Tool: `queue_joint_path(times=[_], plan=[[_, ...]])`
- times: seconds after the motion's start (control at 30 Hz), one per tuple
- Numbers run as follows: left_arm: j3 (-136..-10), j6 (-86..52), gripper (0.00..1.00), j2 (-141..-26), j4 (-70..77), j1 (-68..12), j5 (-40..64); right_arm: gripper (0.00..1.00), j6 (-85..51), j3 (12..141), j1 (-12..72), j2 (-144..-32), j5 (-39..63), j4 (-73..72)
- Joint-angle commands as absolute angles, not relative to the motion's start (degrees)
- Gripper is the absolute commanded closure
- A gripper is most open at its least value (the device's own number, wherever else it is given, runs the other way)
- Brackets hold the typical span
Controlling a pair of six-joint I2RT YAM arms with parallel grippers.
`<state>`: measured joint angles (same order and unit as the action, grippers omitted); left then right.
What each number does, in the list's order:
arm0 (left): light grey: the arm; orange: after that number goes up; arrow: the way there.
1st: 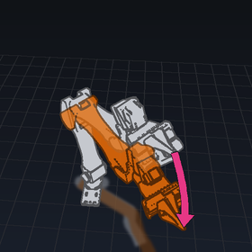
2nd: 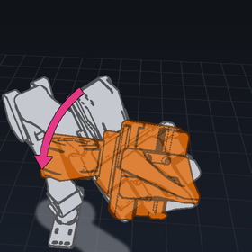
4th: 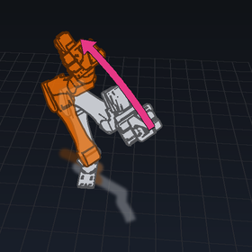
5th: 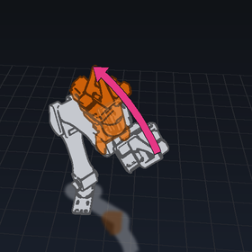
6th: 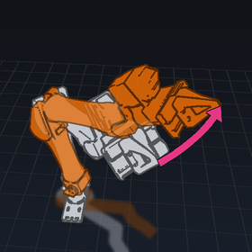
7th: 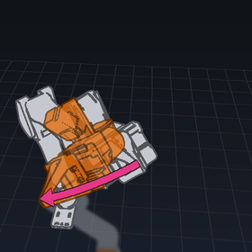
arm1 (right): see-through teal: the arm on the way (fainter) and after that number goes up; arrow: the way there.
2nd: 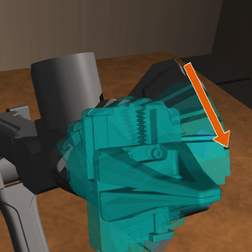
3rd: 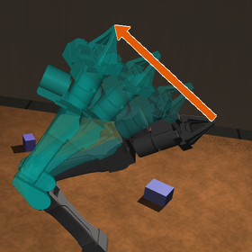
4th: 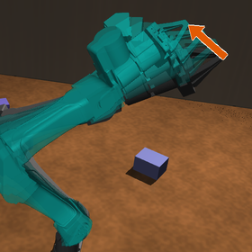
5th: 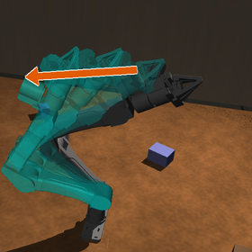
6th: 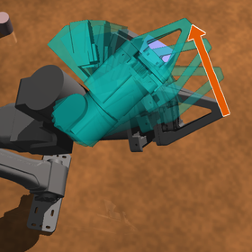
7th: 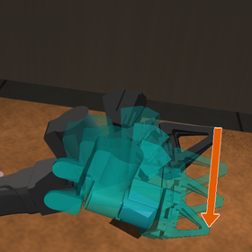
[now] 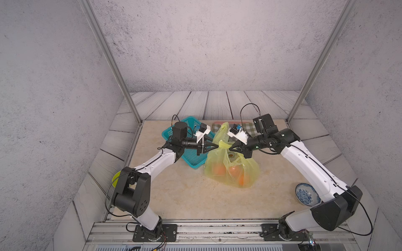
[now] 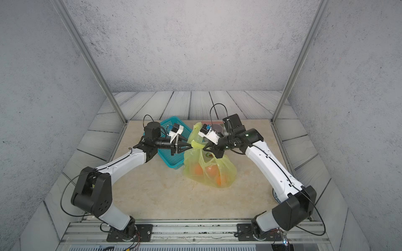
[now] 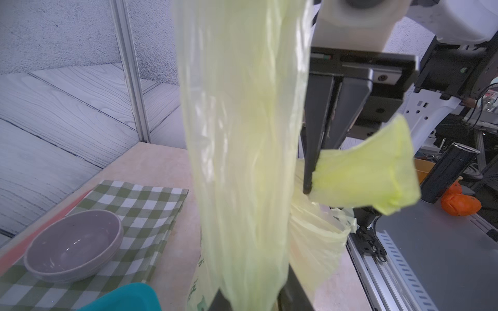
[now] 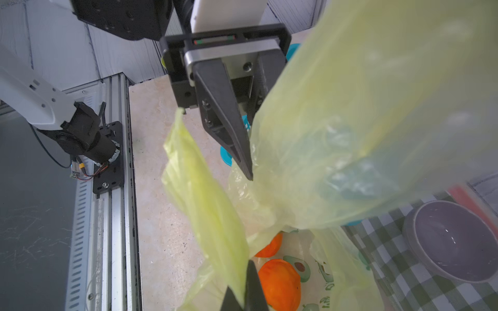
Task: Place the oranges into plastic bags & tie knots
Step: Tie the plastic bag at the center of the board.
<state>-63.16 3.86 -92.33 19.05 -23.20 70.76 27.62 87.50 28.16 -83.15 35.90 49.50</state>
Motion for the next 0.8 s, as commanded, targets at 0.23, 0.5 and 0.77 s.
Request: queue_joint_path(times=[0.23, 0.5, 0.77], plan=[[-66.16, 1.85, 0.67, -94.92, 20.26, -25.26, 73.23, 0.97, 24.76, 88.49, 28.73, -85.59, 25.79, 47.46], [-67.11, 0.80, 0.41, -96.24, 21.15, -26.89, 72.72, 0.96, 24.26, 88.32, 28.73, -85.78, 28.21, 47.44], [-68.32, 3.86, 0.28, -94.24, 15.14, -28.16, 67.22, 0.97, 21.69, 86.59, 28.71, -85.88, 32.45, 44.91]])
